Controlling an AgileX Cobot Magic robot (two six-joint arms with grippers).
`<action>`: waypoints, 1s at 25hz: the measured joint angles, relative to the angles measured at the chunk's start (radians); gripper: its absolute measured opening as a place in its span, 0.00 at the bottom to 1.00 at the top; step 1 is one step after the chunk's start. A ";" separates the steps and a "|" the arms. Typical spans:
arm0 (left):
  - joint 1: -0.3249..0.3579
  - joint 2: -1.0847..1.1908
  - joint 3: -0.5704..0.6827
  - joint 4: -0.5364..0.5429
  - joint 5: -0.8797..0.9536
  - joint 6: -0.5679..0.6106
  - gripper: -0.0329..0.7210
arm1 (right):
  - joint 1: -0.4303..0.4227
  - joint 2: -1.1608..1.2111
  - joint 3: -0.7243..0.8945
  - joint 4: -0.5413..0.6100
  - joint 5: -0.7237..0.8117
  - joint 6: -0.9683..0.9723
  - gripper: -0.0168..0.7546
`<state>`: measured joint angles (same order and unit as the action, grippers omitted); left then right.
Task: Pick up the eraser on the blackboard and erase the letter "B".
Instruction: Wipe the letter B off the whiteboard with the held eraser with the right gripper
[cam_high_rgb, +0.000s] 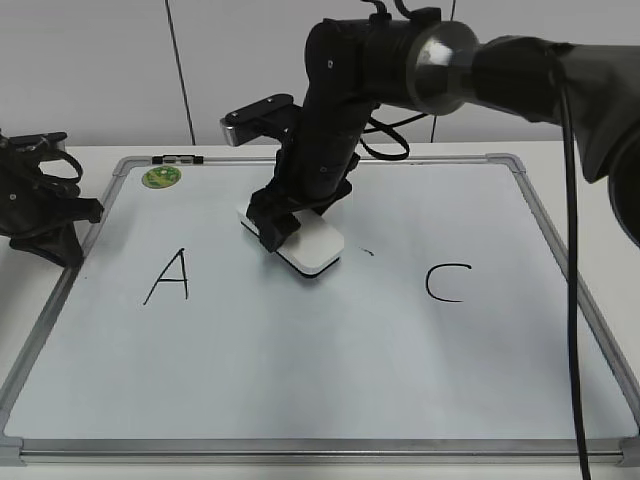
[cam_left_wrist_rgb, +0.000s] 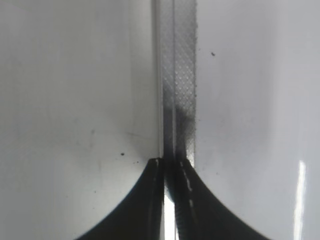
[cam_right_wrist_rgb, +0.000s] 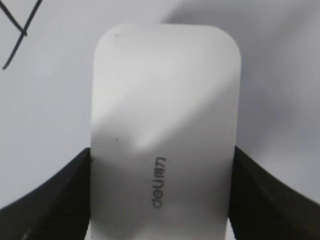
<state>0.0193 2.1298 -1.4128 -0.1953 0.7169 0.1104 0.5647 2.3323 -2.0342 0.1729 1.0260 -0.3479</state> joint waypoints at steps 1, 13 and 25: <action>0.000 0.000 0.000 0.000 0.000 0.000 0.10 | -0.002 0.000 -0.013 -0.012 0.004 0.000 0.71; 0.000 0.000 0.000 0.000 0.000 0.000 0.10 | -0.020 0.038 -0.020 -0.061 0.036 0.000 0.71; 0.000 0.000 0.000 0.000 0.000 0.000 0.10 | -0.111 0.057 -0.020 -0.063 0.032 0.000 0.71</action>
<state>0.0193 2.1298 -1.4128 -0.1953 0.7169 0.1104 0.4536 2.3891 -2.0542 0.1103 1.0578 -0.3479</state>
